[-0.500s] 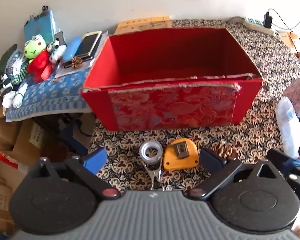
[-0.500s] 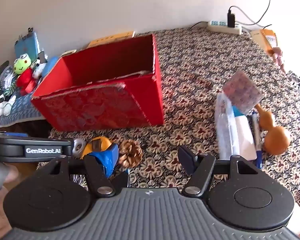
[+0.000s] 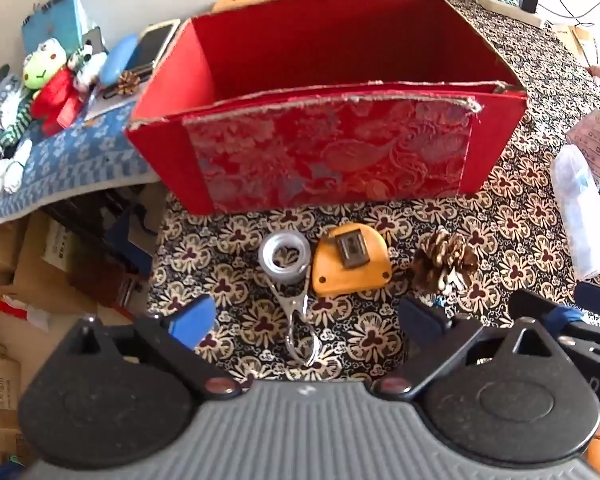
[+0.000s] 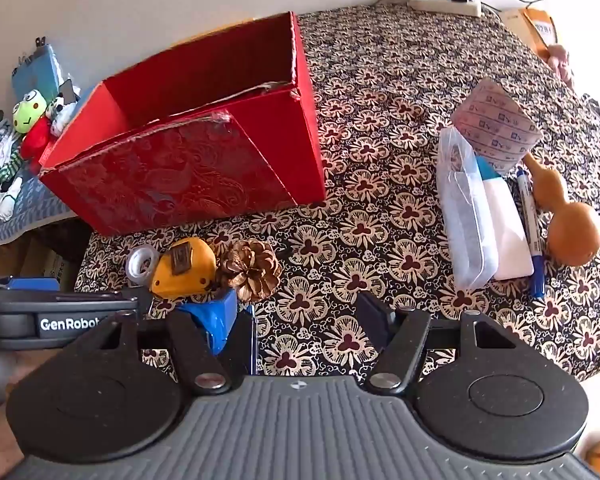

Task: Organize rigid objects
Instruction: 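Move the left tool toward the brown pine cone in front of the box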

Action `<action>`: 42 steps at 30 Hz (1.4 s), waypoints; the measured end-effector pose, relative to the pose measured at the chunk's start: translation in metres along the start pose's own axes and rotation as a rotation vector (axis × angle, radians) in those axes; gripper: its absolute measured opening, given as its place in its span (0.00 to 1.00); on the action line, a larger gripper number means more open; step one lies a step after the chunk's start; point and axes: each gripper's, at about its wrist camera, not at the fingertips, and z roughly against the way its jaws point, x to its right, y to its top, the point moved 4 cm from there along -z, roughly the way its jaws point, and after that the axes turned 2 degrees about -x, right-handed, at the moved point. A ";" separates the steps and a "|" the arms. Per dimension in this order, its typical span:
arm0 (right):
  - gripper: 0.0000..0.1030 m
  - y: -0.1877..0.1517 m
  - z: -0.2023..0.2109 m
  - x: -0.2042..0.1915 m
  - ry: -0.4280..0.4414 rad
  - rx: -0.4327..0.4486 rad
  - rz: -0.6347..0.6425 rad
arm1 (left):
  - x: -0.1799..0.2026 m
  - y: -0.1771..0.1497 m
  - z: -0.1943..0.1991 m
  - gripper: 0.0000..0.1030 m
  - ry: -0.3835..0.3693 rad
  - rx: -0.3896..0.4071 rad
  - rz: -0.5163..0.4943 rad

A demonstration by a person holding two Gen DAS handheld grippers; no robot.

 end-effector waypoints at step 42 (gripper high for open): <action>0.25 0.002 -0.014 -0.015 0.063 -0.023 0.010 | -0.017 0.000 -0.027 0.98 -0.033 -0.029 0.031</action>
